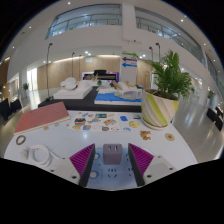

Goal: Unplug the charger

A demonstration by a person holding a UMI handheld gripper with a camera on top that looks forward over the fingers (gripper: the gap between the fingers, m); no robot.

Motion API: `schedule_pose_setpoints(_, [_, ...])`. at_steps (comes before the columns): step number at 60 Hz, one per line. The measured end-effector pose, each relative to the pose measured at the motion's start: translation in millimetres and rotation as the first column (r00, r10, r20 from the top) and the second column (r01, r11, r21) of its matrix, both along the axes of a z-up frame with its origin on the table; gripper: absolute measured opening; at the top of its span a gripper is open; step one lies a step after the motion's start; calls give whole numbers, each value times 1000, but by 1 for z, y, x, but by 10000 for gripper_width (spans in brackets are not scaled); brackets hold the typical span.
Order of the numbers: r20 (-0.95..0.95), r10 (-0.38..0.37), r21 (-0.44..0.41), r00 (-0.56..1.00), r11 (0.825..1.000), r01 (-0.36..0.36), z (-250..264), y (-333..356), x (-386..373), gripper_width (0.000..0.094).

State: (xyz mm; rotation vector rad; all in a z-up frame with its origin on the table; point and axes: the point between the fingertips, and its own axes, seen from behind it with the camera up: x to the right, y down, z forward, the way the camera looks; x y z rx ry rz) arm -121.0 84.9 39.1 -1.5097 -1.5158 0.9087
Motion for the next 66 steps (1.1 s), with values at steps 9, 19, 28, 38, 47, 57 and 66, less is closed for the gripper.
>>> schedule_pose_setpoints(9, [9, 19, -4, 1000, 1000, -19, -6, -1, -7, 261])
schedule_pose_setpoints(19, [-22, 32, -97, 999, 995, -34, 16, -2, -11, 181])
schedule_pose_setpoints(28, [-121, 43, -92, 992, 994, -55, 99, 14, -13, 178])
schedule_pose_setpoints(38, [-60, -1, -5, 998, 1000, 1, 126, 93, 11, 177])
schedule_pose_setpoints(47, [128, -42, 31, 991, 999, 38, 49, 153, 25, 185])
schedule_pose_setpoints(57, [243, -74, 70, 967, 996, 59, -27, 183, 22, 234])
schedule_pose_setpoints(66, [280, -78, 71, 957, 996, 60, -44, 187, 18, 491])
